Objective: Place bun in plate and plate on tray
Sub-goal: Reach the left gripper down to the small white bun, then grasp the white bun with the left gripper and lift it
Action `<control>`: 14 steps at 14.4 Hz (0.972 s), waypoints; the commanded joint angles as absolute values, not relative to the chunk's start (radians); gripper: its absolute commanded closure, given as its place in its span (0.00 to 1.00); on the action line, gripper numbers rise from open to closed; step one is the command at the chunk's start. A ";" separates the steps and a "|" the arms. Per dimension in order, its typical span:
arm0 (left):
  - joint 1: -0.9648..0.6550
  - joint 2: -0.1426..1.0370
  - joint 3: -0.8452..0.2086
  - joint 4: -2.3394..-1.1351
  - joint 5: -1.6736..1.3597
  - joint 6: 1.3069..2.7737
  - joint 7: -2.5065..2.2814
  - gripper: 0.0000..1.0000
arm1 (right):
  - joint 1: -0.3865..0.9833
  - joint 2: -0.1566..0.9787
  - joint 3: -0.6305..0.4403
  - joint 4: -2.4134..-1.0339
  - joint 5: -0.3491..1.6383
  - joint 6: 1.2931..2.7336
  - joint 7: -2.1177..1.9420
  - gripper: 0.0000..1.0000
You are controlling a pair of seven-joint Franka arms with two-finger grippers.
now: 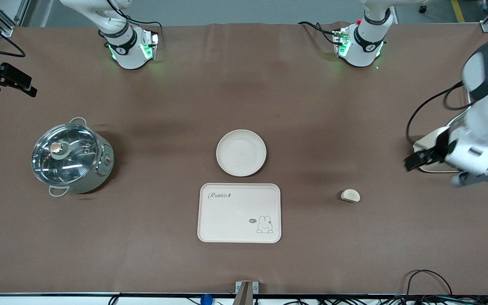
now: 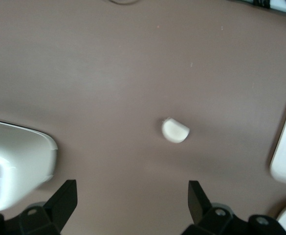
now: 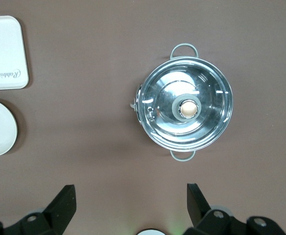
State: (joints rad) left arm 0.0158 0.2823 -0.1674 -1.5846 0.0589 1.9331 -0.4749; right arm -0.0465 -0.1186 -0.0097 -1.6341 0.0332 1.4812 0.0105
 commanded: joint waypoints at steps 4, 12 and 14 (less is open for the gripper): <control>-0.071 0.486 -0.170 -1.660 0.092 2.245 -0.886 0.00 | -0.051 -0.123 -0.006 -1.634 0.034 1.488 0.002 0.00; -0.055 0.643 -0.158 -1.764 0.097 2.494 -1.043 0.00 | -0.060 -0.120 -0.009 -1.634 0.051 1.505 0.000 0.00; -0.052 0.667 -0.156 -1.764 0.097 2.517 -1.045 0.04 | -0.060 -0.120 -0.009 -1.638 0.051 1.506 0.000 0.00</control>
State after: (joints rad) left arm -0.0524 0.6529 -0.1588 -1.7597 0.0778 2.4874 -1.0171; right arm -0.0476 -0.1183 -0.0119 -1.6342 0.0350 1.4966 0.0102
